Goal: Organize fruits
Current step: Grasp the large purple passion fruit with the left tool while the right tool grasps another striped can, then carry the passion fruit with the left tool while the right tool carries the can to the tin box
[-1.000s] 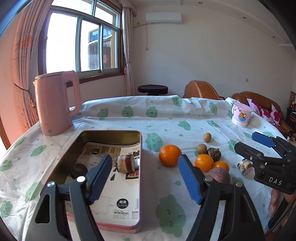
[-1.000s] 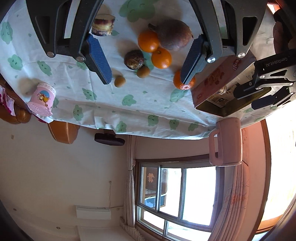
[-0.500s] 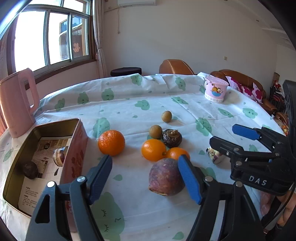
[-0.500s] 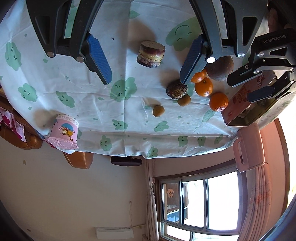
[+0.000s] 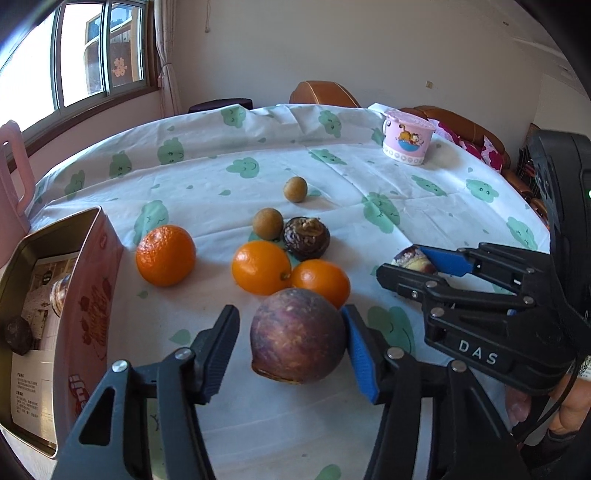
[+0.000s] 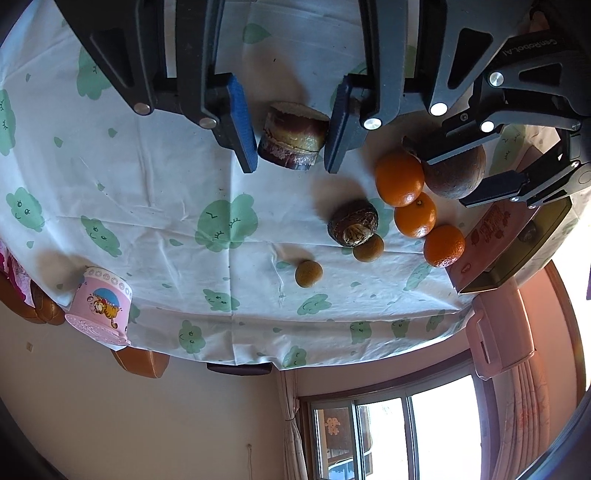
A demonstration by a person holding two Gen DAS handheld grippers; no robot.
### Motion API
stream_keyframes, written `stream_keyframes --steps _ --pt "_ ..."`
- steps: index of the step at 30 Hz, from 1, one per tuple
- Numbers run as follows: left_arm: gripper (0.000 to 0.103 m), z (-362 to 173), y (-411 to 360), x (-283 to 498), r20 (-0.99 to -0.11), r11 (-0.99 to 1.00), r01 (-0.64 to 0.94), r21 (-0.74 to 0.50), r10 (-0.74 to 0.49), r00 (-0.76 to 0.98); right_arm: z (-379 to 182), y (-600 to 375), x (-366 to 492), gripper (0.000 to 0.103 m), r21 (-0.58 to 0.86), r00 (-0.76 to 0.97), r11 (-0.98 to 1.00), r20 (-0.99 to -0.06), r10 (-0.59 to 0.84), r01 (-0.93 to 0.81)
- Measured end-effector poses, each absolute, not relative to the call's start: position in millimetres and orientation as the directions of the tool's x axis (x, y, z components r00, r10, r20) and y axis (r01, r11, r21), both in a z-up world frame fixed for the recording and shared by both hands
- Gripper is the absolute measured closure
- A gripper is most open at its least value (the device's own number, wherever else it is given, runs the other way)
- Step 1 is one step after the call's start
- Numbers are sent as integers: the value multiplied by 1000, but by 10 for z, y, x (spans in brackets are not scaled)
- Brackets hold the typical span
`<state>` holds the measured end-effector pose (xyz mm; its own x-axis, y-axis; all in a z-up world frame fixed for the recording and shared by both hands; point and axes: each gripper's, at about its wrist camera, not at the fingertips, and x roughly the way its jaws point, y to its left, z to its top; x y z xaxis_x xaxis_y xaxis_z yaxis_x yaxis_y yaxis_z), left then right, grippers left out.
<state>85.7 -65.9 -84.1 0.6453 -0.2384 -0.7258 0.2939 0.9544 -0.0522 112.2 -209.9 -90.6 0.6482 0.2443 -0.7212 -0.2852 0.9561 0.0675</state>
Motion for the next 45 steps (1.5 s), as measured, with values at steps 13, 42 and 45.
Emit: stream_keyframes --steps 13,42,45 --pt "52 -772 -575 848 -698 956 283 -75 -253 670 -820 -2061 1085 66 55 675 955 -695 247 -293" --pt "52 -559 -231 765 -550 990 130 -60 -142 823 -539 -1831 1011 65 4 804 952 -534 262 -307" --pt "52 -550 -219 750 -541 990 124 -63 -138 830 -526 -1833 978 65 -2 813 952 -519 262 -307"
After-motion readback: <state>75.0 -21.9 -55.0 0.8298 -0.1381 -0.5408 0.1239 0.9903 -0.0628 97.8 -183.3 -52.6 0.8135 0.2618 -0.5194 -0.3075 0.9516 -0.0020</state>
